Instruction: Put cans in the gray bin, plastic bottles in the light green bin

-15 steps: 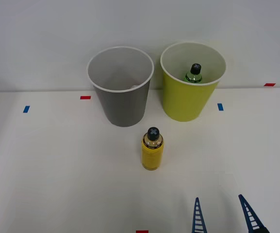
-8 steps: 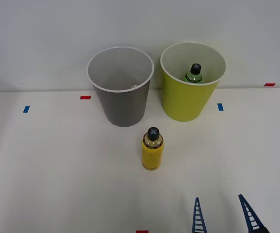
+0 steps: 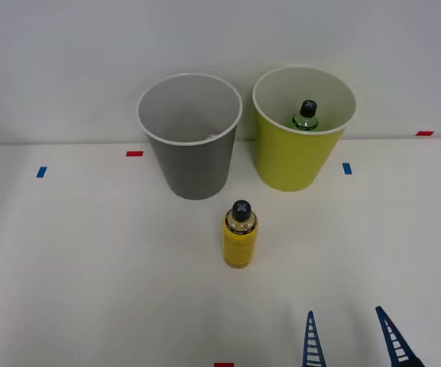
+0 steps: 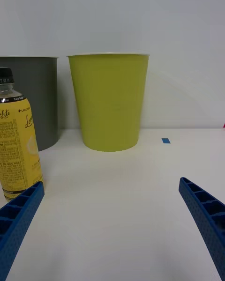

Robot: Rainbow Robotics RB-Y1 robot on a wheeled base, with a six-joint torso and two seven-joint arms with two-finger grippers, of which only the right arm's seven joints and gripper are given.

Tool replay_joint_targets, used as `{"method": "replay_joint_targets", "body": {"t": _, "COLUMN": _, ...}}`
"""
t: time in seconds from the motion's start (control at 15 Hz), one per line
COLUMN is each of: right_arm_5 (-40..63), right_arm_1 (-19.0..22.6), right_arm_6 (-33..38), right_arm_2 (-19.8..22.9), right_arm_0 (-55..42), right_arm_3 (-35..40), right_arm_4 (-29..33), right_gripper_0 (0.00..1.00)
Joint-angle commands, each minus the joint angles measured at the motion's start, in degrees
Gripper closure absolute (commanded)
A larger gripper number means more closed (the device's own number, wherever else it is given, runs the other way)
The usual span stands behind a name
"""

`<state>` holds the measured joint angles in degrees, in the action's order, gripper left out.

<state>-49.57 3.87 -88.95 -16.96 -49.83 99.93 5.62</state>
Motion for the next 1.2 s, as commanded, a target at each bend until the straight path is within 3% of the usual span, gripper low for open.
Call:
{"method": "replay_joint_targets", "body": {"t": 0.07, "right_arm_5": 0.00, "right_arm_1": 0.00, "right_arm_6": 0.00, "right_arm_2": 0.00, "right_arm_0": 0.00, "right_arm_3": 0.00, "right_arm_4": 0.00, "right_gripper_0": 0.00}}
{"method": "replay_joint_targets", "body": {"t": 0.4, "right_arm_5": 0.79, "right_arm_1": 0.26, "right_arm_6": 0.00, "right_arm_2": 0.44, "right_arm_0": 0.53, "right_arm_3": -1.49, "right_arm_4": -0.09, "right_gripper_0": 0.00}}
{"method": "replay_joint_targets", "body": {"t": 0.6, "right_arm_5": 0.88, "right_arm_1": 2.46, "right_arm_6": 0.35, "right_arm_2": 0.35, "right_arm_0": 1.93, "right_arm_3": -2.11, "right_arm_4": -0.62, "right_gripper_0": 0.00}}
{"method": "replay_joint_targets", "body": {"t": 1.2, "right_arm_5": 0.88, "right_arm_1": 10.28, "right_arm_6": -2.37, "right_arm_2": -5.89, "right_arm_0": 5.01, "right_arm_3": 0.26, "right_arm_4": -7.47, "right_gripper_0": 0.00}}
